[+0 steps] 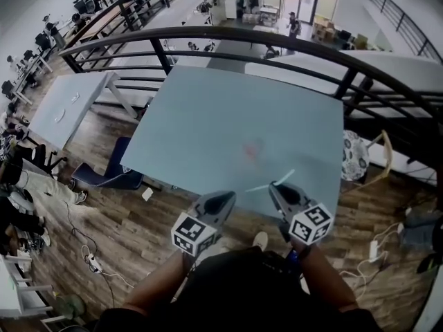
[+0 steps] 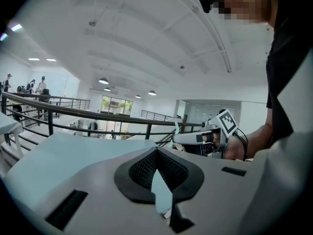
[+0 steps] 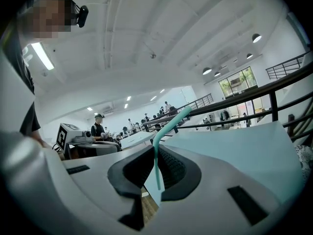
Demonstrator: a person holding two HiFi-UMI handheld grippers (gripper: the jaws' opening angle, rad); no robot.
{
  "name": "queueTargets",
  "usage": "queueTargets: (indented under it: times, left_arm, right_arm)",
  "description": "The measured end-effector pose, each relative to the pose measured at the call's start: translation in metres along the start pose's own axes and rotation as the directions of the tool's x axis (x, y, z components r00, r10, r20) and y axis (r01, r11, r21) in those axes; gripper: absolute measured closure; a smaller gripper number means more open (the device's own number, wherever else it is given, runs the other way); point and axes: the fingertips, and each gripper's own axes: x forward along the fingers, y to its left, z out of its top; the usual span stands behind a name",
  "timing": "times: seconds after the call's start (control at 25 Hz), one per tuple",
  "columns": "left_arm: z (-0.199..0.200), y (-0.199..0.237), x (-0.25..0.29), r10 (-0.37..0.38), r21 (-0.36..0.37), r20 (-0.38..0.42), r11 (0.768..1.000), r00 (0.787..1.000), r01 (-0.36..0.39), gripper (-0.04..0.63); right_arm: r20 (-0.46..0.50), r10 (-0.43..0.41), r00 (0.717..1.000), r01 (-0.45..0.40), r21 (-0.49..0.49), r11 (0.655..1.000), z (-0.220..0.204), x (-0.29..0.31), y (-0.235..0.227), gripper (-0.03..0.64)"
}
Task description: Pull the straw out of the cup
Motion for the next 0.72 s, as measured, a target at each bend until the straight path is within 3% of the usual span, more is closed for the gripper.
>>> queueTargets:
  times: [0.44, 0.72]
  left_arm:
    - [-0.01, -0.016, -0.06, -0.083, 0.052, 0.026, 0.995, 0.996, 0.081, 0.584]
    - [-0.029, -0.025, -0.09, -0.123, 0.038, 0.02, 0.992, 0.992, 0.122, 0.584]
  right_arm:
    - [0.029, -0.062, 0.998, 0.063, -0.027, 0.998, -0.013, -0.017, 0.059, 0.583]
    - [0.032, -0.094, 0.995, 0.095, -0.02, 0.995, -0.031, -0.028, 0.1, 0.583]
